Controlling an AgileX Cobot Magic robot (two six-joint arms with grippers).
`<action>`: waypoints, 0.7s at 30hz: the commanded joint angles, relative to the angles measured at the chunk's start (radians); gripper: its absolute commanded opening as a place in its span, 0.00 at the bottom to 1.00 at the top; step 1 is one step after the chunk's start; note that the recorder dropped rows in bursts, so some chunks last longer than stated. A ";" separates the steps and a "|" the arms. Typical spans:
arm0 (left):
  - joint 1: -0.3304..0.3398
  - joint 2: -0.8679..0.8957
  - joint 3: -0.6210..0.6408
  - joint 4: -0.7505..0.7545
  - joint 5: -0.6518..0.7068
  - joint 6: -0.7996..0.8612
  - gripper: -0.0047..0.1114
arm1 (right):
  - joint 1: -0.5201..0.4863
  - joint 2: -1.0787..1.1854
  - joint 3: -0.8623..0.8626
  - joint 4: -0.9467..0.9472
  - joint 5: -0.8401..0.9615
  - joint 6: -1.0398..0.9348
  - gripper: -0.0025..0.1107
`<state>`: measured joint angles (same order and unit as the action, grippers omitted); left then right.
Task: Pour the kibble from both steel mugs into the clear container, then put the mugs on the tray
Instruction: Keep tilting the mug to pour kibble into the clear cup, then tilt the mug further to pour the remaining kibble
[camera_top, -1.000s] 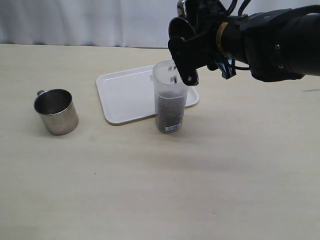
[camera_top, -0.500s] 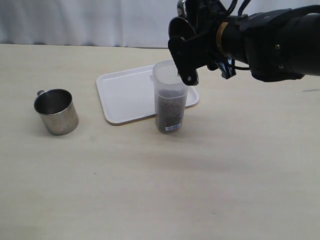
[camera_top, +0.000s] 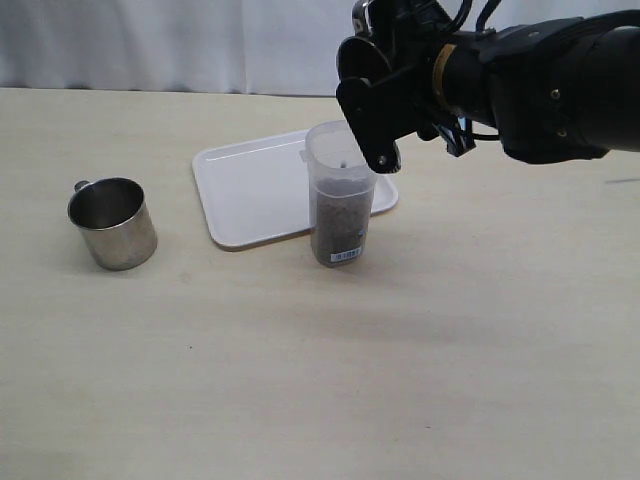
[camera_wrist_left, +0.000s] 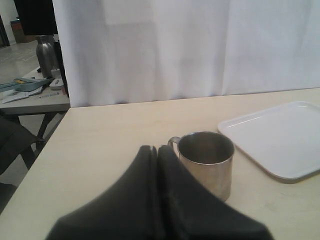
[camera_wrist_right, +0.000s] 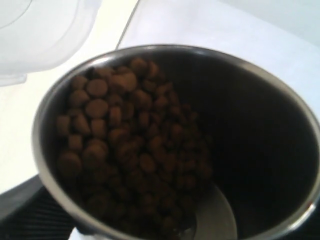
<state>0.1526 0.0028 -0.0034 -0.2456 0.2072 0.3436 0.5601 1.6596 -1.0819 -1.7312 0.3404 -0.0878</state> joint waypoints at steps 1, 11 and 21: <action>-0.004 -0.003 0.003 0.000 -0.010 0.000 0.04 | 0.001 -0.011 -0.011 -0.013 0.003 -0.026 0.06; -0.004 -0.003 0.003 0.000 -0.010 0.000 0.04 | 0.001 -0.011 -0.013 -0.013 -0.013 -0.033 0.06; -0.004 -0.003 0.003 0.000 -0.010 0.000 0.04 | 0.001 -0.011 -0.048 -0.013 -0.051 -0.021 0.06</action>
<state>0.1526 0.0028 -0.0034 -0.2456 0.2072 0.3436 0.5601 1.6596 -1.1208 -1.7337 0.2844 -0.1108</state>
